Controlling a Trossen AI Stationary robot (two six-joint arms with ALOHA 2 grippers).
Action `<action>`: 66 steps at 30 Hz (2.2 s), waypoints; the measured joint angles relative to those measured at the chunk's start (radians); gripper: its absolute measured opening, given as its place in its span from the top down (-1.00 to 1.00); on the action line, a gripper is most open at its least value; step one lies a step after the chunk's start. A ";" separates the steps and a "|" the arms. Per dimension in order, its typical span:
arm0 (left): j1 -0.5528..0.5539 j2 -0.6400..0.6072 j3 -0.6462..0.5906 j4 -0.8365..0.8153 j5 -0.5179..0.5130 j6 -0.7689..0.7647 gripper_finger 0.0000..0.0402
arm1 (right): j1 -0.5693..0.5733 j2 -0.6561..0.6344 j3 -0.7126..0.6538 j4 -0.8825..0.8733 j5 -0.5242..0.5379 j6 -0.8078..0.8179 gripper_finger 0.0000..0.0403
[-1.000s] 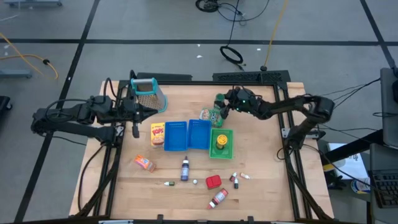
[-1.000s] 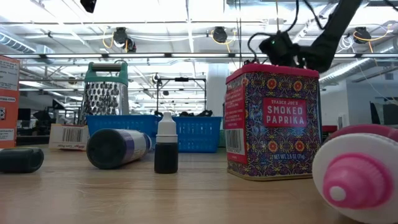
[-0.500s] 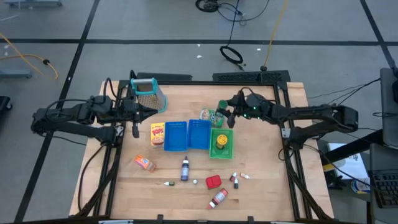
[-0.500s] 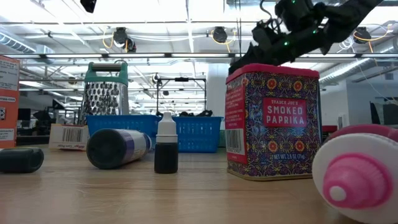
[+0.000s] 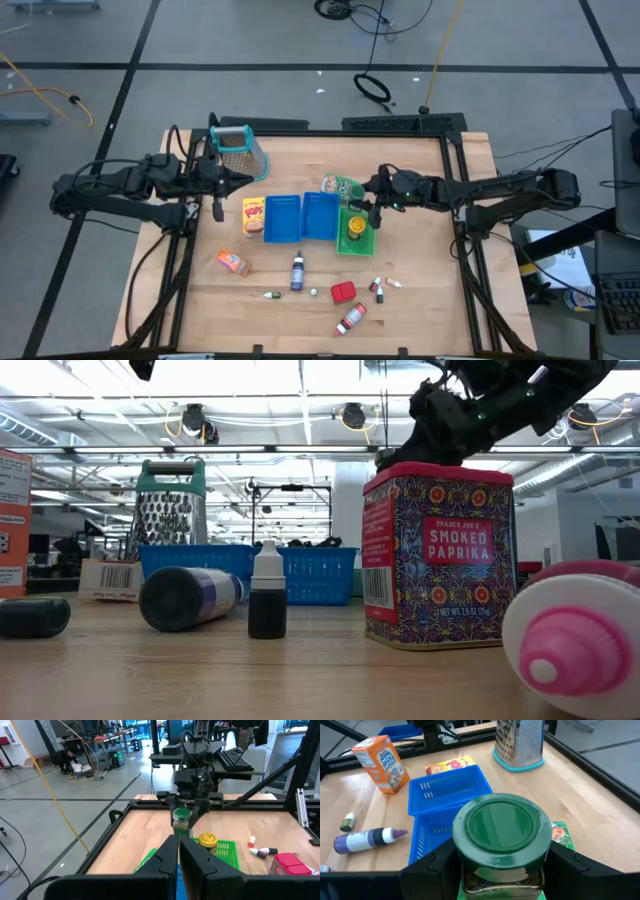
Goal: Pick & Place Kitchen Items
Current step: Put the green seasoning bottle into the green bin, then put the small yellow food coloring bottle into the right blue bin
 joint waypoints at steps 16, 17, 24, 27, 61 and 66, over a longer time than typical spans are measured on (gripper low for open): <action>0.000 0.000 0.000 0.000 0.000 -0.002 0.89 | 0.072 0.019 0.000 -0.014 0.054 0.023 0.02; 0.000 0.000 0.000 0.000 0.000 -0.004 0.89 | 0.072 0.026 0.000 -0.007 0.053 0.024 0.02; 0.000 0.000 0.000 0.000 0.000 -0.004 0.89 | 0.071 0.078 0.000 0.013 0.052 0.027 0.02; 0.000 0.000 0.000 0.000 0.000 -0.004 0.89 | 0.071 0.101 0.000 0.019 0.052 0.027 0.02; 0.000 0.000 0.000 0.000 0.000 -0.012 0.89 | 0.064 0.142 -0.035 0.109 0.046 -0.018 -0.14; 0.000 0.000 0.000 0.000 0.000 -0.012 0.89 | 0.064 0.099 -0.035 0.164 0.047 -0.052 -0.10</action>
